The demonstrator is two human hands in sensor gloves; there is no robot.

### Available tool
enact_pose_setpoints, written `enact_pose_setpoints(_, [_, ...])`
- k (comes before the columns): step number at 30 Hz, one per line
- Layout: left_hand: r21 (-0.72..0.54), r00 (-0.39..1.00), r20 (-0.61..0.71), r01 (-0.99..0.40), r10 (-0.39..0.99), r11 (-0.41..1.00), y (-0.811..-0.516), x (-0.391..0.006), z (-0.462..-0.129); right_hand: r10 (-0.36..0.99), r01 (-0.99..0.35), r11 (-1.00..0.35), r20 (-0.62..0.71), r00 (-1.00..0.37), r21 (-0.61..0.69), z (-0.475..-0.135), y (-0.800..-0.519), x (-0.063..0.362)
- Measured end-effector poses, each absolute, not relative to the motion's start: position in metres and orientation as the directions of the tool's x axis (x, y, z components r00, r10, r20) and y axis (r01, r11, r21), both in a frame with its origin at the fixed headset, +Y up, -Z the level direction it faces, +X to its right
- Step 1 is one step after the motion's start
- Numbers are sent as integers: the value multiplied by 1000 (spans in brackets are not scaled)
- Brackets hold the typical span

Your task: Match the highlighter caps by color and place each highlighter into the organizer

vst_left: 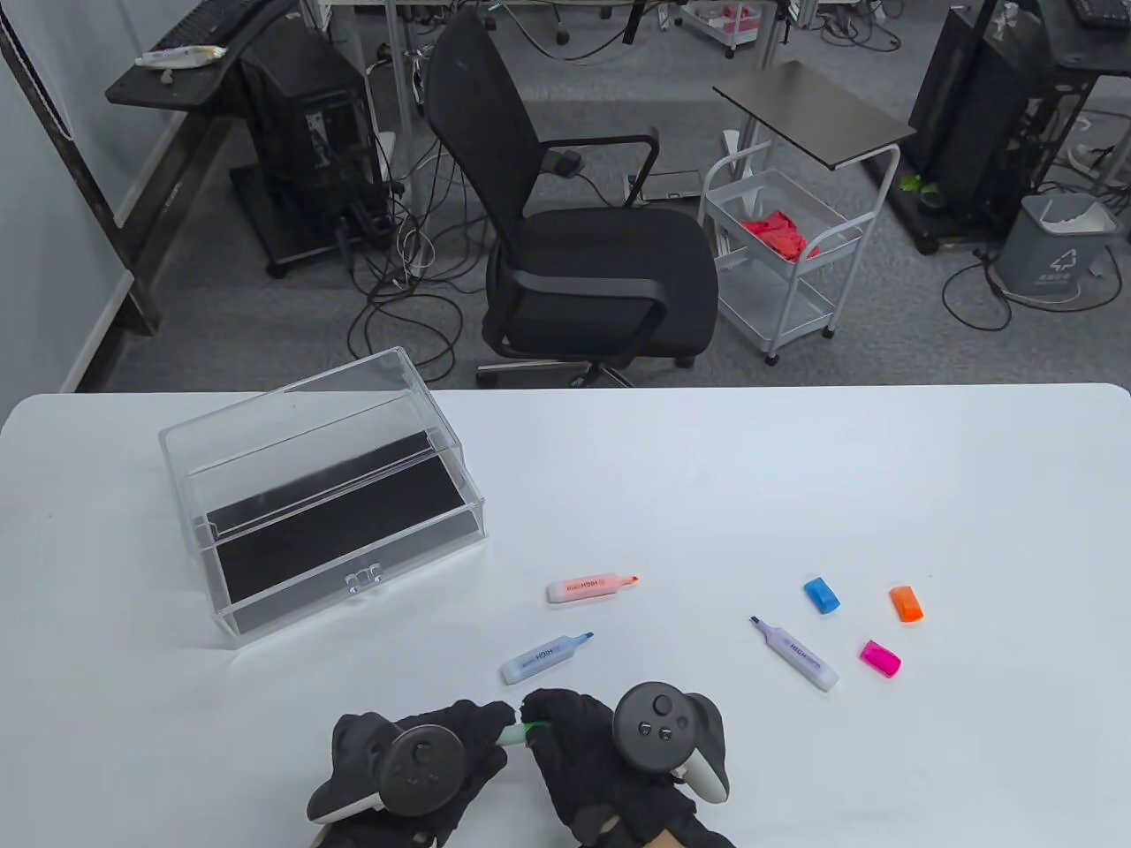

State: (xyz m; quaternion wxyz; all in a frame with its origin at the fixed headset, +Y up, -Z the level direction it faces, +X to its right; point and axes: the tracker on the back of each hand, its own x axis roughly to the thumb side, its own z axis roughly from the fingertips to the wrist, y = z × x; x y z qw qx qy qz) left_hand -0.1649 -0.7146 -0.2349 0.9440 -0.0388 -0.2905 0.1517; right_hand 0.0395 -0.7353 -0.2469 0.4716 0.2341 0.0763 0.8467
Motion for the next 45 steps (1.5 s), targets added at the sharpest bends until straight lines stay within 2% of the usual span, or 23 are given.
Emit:
enact_pose_setpoints(2, [-159,785,539,-259,304,953,-715,-165,-236,807,-739,-584,342,-482,337,-246,-733,39])
enact_pose_setpoints(8, [-160,798,532,-232,281,960,-717,-165,-236,811,-723,-582,332,-482,372,-246,-736,38])
enact_pose_setpoints(13, [-124,813,520,-232,262,965,-715,-168,-235,783,-730,-617,323,-531,295,-244,-731,41])
enact_pose_setpoints(17, [-105,852,476,-194,220,976,-718,-177,-242,669,-652,-739,303,-679,172,-241,-726,46])
enact_pose_setpoints(20, [-112,873,424,-212,239,971,-720,-187,-252,577,-581,-810,283,-767,78,-239,-719,47])
enact_pose_setpoints(24, [-93,929,313,-174,195,980,-717,-204,-276,506,-520,-854,261,-822,18,-236,-713,46])
enact_pose_setpoints(32, [4,996,66,-61,61,998,-692,-247,-333,476,-483,-875,244,-845,36,-237,-714,46])
enact_pose_setpoints(38, [-32,995,-95,-13,10,999,-686,-283,-379,445,-446,-894,244,-862,55,-238,-717,42])
enact_pose_setpoints(45, [-102,983,-174,40,-57,994,-700,-302,-411,461,-455,-887,231,-857,81,-241,-720,41])
